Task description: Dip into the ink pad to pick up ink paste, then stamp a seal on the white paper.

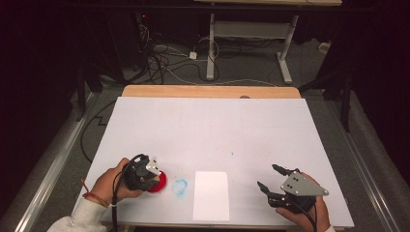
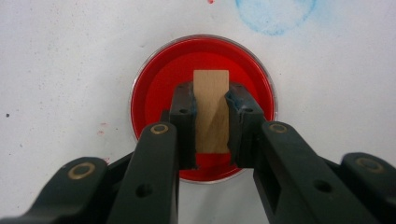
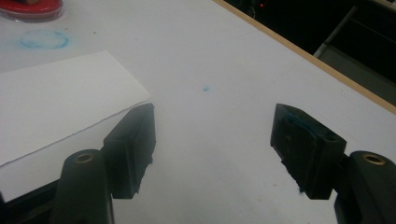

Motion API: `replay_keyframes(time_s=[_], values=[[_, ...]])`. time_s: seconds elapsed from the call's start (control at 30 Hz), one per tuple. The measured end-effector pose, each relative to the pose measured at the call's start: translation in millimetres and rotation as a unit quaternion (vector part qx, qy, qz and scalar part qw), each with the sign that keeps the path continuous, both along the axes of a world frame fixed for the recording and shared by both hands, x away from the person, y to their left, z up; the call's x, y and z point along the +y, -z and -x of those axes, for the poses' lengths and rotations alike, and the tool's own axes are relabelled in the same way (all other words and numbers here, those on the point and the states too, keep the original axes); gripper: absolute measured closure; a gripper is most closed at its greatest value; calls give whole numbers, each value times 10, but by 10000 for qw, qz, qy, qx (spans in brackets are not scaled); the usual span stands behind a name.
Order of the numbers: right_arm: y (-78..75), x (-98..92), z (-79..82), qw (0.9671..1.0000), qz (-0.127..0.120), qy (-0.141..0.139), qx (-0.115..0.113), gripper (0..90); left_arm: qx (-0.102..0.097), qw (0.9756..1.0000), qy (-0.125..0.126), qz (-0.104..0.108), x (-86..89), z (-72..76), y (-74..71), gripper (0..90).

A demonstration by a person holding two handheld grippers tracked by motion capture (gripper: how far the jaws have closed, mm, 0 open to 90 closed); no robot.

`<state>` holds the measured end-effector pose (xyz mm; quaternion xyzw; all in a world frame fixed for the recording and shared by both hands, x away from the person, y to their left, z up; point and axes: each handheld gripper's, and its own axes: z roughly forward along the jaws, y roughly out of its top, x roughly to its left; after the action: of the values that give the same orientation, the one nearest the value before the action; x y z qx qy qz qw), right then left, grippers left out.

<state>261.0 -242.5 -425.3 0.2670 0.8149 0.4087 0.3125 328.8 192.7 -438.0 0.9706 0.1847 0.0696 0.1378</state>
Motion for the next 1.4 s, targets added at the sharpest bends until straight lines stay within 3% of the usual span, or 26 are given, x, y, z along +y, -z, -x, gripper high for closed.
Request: replay_keyframes(time_s=[0.73,0.87,0.97,1.4], values=[[13,-2,-39,9999,20,-11,103,317,-136,9998,-12,-108,-29,38,-5,739],[14,-8,-40,9999,25,-1,102,314,-81,9999,-93,4,1,30,-19,738],[8,-21,-34,10000,6,21,97,314,-155,9998,-118,-17,4,38,-45,738],[-2,-39,-28,10000,-8,56,46,315,-504,9974,-127,500,55,131,-341,738]])
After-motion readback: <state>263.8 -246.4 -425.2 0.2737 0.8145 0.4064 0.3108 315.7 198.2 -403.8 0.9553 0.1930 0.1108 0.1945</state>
